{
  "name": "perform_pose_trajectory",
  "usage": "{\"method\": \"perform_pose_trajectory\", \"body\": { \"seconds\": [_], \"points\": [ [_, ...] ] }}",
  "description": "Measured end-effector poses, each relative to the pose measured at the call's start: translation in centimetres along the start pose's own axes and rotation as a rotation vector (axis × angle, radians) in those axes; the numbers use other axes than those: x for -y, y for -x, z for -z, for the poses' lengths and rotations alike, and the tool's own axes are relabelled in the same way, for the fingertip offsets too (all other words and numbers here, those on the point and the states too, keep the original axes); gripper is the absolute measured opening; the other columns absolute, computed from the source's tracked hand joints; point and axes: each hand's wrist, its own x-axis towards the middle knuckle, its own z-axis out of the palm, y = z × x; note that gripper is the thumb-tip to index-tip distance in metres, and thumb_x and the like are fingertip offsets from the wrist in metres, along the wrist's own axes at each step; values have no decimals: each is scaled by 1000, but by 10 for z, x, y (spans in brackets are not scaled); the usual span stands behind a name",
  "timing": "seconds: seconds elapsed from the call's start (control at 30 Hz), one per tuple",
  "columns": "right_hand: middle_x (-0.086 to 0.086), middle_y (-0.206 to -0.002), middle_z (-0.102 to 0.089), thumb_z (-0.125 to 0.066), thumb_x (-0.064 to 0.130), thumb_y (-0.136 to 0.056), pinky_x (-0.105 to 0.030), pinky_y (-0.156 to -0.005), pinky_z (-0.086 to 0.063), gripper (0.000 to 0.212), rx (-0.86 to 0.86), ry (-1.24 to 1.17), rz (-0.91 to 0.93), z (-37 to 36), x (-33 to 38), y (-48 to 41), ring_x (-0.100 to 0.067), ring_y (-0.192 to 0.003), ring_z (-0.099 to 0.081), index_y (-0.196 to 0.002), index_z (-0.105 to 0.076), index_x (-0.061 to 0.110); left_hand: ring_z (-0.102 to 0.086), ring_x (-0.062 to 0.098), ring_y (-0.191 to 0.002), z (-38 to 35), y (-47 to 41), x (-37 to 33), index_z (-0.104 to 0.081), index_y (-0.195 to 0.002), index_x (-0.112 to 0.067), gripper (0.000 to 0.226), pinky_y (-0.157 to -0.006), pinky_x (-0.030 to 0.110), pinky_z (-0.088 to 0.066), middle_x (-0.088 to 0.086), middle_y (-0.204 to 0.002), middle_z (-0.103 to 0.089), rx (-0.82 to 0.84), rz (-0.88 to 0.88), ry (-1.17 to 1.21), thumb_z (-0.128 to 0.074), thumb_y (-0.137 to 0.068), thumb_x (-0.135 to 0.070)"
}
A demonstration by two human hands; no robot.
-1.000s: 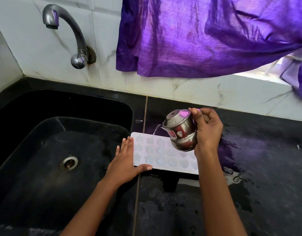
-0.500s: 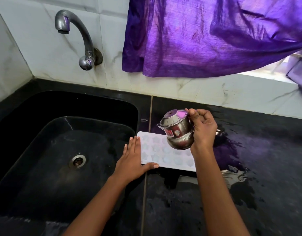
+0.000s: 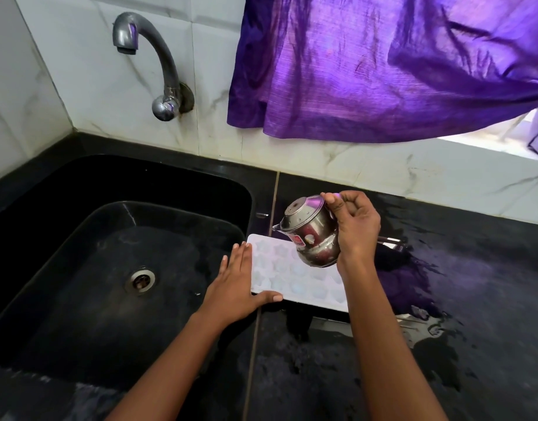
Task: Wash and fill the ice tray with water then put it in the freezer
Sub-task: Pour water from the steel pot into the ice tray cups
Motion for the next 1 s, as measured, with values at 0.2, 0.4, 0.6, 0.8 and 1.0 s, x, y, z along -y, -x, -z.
{"method": "perform_pose_trajectory", "body": {
  "seconds": [0.2, 0.4, 0.6, 0.8, 1.0],
  "points": [
    [6, -70, -66, -73, 16, -76, -18, -65, -49, 15, 27, 18, 26, 0, 1, -1, -4, -65, -61, -74, -59, 20, 24, 9, -138, -1, 0, 0, 16, -147, -11, 144, -110, 28, 13, 3, -157, 16, 11, -2, -16, -6, -36, -100],
    [6, -68, -66, -74, 15, -76, -17, -64, -48, 15, 28, 18, 46, 2, 5, -3, -2, -63, -60, -73, -60, 20, 26, 4, -132, 1, 0, -2, 15, -148, -12, 147, -109, 28, 13, 3, -158, 16, 2, 0, -10, -1, -32, -101],
    [4, -69, -66, -75, 15, -75, -15, -62, -47, 16, 24, -6, 31, 2, 7, -3, -5, -64, -60, -72, -59, 20, 25, 5, -132, -1, 0, 0, 14, -148, -9, 147, -109, 28, 14, 4, -158, 14, 3, -4, -20, -2, -34, -101],
    [4, -68, -64, -74, 16, -76, -13, -60, -47, 15, 9, 31, 29, 0, 8, -1, -3, -62, -58, -73, -59, 19, 27, 6, -131, 0, 0, 0, 14, -148, -9, 147, -107, 26, 15, 4, -158, 14, -9, -8, -29, 1, -34, -101],
    [4, -70, -64, -74, 18, -76, -18, -65, -49, 15, -22, 20, -8, 0, 4, 1, -7, -67, -59, -74, -59, 20, 27, 5, -131, 1, 3, -3, 15, -147, -9, 123, -108, 27, 15, 5, -157, 16, -7, -4, -38, -29, -61, -85]
  ]
}}
